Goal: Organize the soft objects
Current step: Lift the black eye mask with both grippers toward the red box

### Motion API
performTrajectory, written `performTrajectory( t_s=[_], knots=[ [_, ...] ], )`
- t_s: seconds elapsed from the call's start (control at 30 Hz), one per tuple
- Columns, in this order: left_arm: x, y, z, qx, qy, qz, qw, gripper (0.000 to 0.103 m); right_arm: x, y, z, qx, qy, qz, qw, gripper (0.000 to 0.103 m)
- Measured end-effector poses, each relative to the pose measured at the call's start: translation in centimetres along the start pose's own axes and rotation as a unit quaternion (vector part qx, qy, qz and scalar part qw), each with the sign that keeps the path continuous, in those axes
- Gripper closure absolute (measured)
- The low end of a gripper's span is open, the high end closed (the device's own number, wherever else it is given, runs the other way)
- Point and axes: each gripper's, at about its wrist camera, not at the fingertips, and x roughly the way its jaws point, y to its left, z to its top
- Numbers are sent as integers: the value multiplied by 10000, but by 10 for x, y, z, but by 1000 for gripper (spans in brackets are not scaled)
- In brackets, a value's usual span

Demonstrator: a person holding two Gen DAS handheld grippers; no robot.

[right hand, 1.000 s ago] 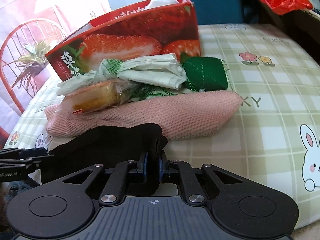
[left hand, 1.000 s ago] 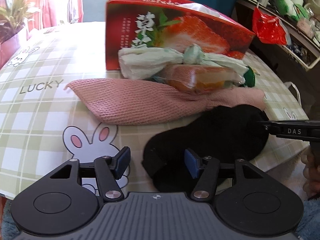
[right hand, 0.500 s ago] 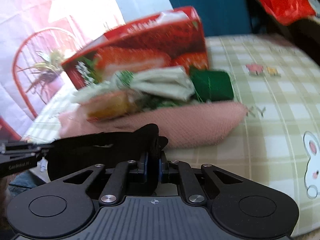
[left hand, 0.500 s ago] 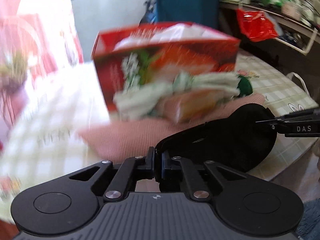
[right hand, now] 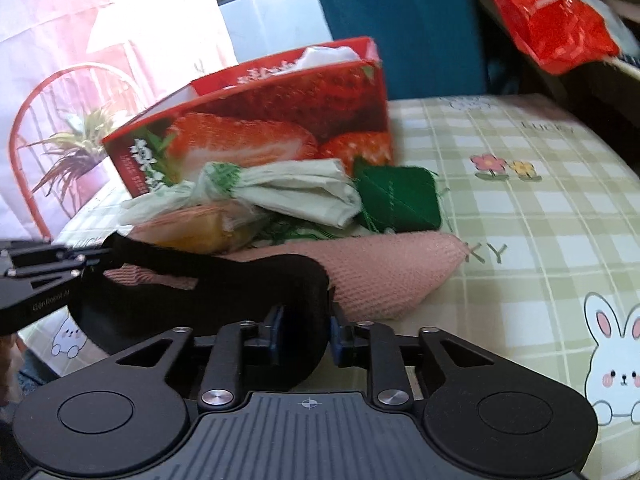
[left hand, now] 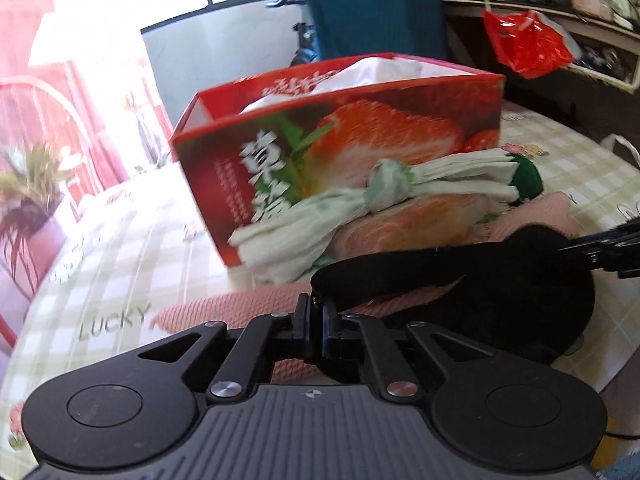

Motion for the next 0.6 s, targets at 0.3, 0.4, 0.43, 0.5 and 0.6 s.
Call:
performTrajectory(
  t_s=[0.3,0.4,0.43,0.5,0.6],
  knots=[
    [12,25,-17,-811,418,-225,9956,97,2,-5,-1,78,105,16,9999,83],
    [13,25,-17,-815,458,-214,9954,97,-3,3,-1,-51,51,24,10000,81],
    [12,25,-17,-819,474,-209,9953,97,-5,4,-1,-70,29,21,10000,81],
    [13,24,-18,-814,497,-195,9952,96,-9,4,1,-69,-34,-3,10000,78],
    [12,23,-19,-820,533,-178,9950,96,-16,2,2,27,-107,82,9999,72]
  ],
)
